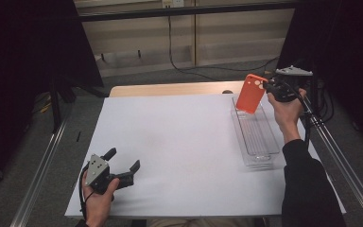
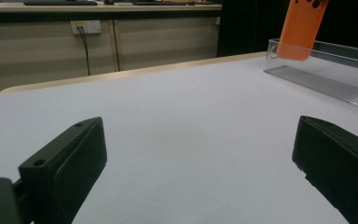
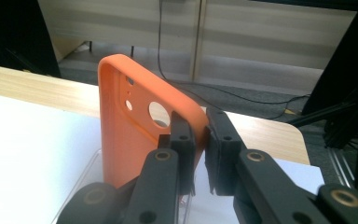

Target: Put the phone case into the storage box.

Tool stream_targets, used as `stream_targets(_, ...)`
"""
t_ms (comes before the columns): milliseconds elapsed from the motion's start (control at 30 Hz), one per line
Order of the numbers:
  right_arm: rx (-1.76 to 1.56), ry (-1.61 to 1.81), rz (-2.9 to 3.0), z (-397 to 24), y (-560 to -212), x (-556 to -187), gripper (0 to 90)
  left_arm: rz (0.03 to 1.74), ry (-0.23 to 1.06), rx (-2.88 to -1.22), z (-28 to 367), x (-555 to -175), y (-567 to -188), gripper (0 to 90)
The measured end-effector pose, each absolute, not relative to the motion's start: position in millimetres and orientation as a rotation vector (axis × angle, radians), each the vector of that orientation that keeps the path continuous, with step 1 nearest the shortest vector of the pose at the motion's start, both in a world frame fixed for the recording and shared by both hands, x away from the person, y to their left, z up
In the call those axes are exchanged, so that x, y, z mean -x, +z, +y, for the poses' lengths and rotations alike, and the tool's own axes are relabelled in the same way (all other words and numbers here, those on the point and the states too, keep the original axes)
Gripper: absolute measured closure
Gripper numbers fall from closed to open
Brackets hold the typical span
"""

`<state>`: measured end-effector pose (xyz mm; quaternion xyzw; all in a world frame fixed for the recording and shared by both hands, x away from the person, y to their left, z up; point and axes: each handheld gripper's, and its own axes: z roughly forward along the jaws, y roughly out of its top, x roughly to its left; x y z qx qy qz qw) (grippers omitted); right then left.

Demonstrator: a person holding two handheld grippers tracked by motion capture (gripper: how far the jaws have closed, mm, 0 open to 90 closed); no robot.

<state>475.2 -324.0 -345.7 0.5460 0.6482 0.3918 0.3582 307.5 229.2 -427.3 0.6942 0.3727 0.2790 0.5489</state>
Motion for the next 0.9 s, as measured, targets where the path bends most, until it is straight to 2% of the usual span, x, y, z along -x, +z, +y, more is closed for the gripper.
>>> stream_targets(900,-1.339,0.876,1.705,-302,-361,-487,83.0,0.884,0.648,-1.646,229,-308,-428,2.9)
